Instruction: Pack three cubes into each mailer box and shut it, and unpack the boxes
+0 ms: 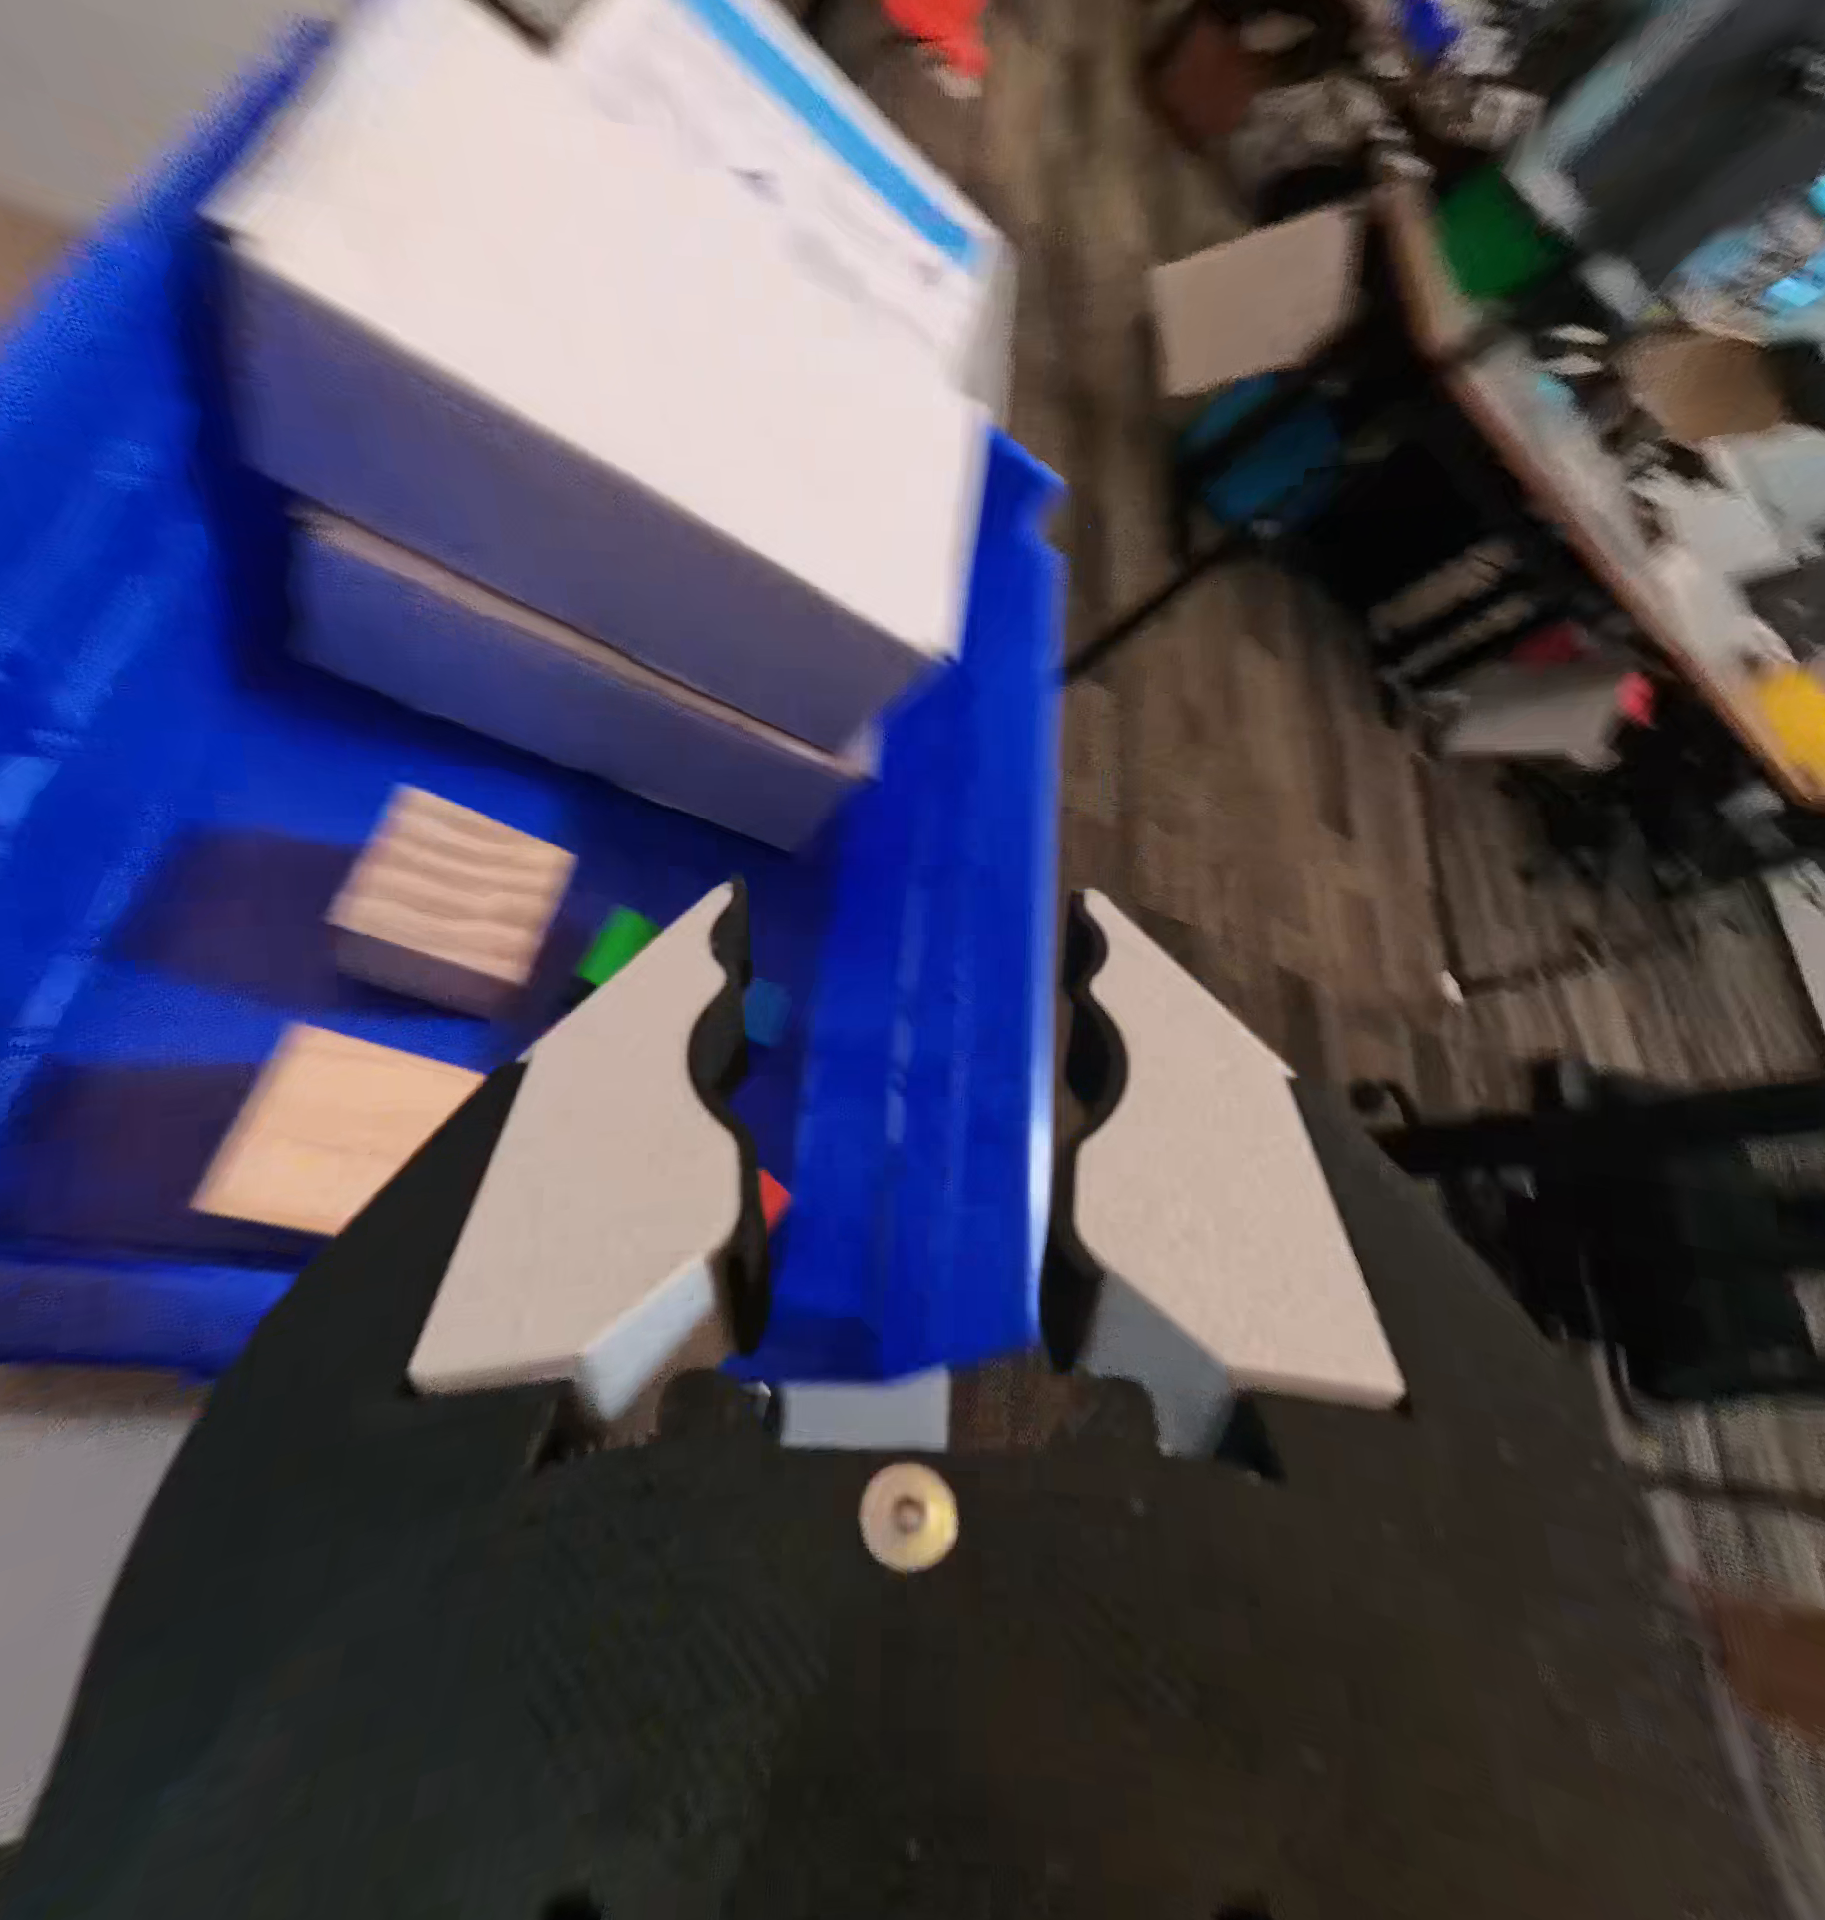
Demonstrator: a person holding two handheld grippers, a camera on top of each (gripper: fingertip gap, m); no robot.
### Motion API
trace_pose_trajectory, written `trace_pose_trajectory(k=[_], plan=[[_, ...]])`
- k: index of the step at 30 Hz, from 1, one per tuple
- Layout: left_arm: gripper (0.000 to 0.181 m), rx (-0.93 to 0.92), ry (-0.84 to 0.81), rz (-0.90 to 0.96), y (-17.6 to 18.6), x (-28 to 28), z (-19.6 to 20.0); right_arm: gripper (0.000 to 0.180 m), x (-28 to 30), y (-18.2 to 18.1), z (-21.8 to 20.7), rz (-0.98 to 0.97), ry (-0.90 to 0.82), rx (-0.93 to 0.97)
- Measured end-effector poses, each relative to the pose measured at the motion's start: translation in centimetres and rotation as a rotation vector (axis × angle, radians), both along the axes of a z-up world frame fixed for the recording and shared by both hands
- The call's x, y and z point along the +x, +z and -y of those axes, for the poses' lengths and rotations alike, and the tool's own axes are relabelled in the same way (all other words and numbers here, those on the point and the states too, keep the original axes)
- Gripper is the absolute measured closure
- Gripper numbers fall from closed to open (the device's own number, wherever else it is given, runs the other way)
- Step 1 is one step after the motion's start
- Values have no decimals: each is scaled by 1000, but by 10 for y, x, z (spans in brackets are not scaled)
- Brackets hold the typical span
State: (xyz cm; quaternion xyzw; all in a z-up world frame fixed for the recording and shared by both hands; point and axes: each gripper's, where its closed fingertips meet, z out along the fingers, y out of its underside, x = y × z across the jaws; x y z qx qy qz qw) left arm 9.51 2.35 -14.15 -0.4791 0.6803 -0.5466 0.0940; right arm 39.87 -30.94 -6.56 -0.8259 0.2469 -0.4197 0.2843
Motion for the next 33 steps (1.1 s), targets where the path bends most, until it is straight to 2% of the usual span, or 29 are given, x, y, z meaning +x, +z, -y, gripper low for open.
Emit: trace_pose_trajectory(k=[2, 6, 8, 11, 12, 13, 14, 16, 18, 20, 22, 29, 33], plan=[[79, 5, 5, 6, 0, -2, -2, 118, 0, 0, 44, 44, -115, 121], [82, 30, 0, 1, -4, -3, 0, 110, 1, -25, 79, -61, -198, 296], [83, 52, -3, 8, -4, -2, 3, 109, 2, -41, 76, -117, -195, 321], [86, 123, 41, 25, -4, 4, 5, 117, 5, -72, 70, -179, -188, 168], [87, 147, 68, 28, -5, 6, 5, 130, 8, -70, 67, -169, -182, 152], [88, 157, 79, 33, -4, 7, 8, 129, 13, -66, 65, -144, -184, 153], [89, 155, 75, 35, -4, 5, 14, 132, 17, -64, 62, -145, -181, 177], [91, 154, 54, 35, -4, 0, 27, 152, 27, -70, 59, -219, -198, 281], [92, 186, 28, 50, -4, -6, 36, 157, 36, -67, 53, -258, -215, 467], [94, 244, 23, 74, -4, -9, 40, 158, 36, -66, 52, -261, -238, 511], [96, 274, 29, 94, -2, -13, 42, 157, 32, -67, 51, -239, -245, 469], [97, 286, 29, 111, -2, -29, 48, 163, 18, -67, 49, -266, -255, 504], [98, 284, 24, 101, -6, -30, 47, 152, 11, -67, 43, -345, -247, 569]])
